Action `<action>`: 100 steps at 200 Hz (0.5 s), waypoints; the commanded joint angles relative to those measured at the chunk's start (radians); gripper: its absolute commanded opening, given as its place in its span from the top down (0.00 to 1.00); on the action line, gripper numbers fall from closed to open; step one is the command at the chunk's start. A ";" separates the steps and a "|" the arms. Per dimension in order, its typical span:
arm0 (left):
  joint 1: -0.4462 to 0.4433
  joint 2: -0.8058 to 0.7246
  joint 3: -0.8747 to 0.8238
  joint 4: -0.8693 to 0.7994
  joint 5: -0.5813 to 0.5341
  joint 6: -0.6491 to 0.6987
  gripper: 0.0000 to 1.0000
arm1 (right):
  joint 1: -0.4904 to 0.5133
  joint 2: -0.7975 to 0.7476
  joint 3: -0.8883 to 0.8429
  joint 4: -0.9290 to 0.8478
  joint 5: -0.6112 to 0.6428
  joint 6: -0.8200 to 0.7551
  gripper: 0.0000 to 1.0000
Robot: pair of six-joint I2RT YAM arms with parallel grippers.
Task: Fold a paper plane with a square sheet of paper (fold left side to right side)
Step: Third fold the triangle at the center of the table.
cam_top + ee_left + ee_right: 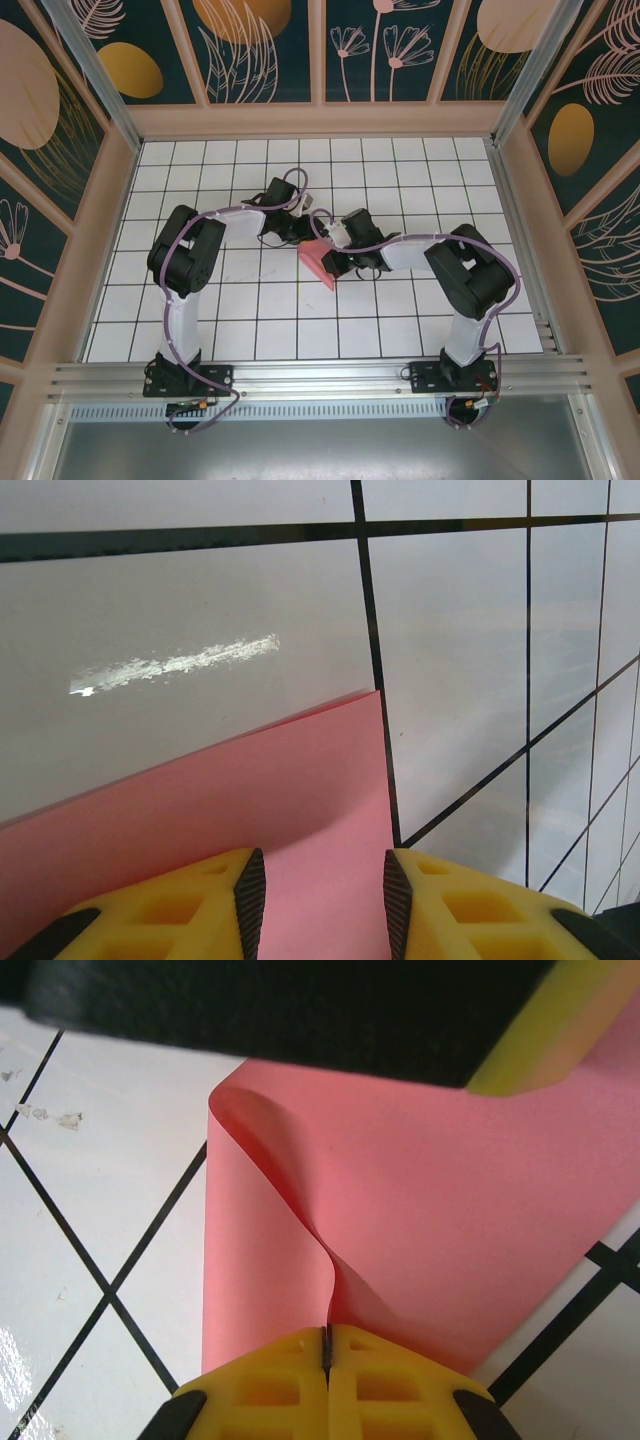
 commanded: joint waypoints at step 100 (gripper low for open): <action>0.058 -0.118 0.166 -0.183 0.000 0.078 0.52 | 0.009 0.040 -0.037 -0.049 0.013 -0.001 1.00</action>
